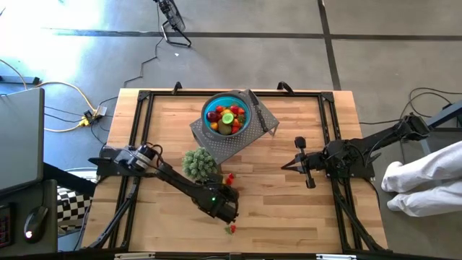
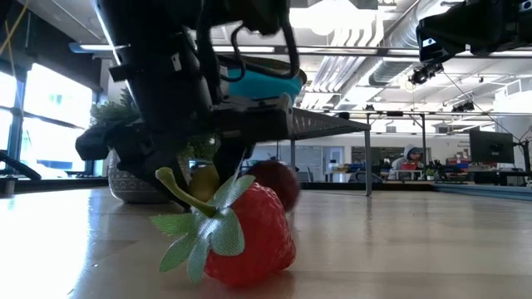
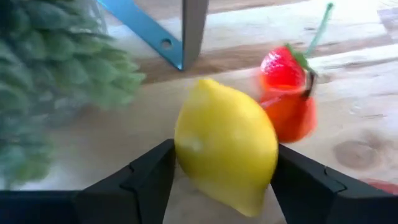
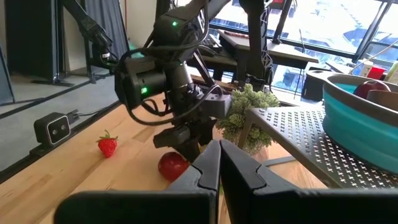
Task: Pick & Place Fruit
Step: Put the lemon into the blue strainer bowl on the shelf
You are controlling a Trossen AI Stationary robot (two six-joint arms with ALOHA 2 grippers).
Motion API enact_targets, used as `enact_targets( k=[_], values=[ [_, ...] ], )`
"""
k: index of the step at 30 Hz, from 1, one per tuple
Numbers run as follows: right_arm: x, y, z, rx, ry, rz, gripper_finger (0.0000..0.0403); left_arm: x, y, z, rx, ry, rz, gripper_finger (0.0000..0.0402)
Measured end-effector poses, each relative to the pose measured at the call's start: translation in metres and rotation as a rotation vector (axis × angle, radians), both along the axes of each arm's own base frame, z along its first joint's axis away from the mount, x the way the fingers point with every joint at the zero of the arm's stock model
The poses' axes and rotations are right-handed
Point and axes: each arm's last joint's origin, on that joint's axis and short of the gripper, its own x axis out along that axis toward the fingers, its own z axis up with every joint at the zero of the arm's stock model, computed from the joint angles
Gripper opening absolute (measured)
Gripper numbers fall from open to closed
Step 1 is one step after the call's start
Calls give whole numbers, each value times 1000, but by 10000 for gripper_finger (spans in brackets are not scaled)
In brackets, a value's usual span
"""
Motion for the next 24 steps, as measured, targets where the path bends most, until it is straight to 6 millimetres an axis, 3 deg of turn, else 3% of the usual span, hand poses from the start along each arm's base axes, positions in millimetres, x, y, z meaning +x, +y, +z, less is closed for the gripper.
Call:
enact_targets(
  k=[24],
  values=[
    [0,0,-1,-3,11,-1,3,3,5,-6,21,1,9,235]
  ],
)
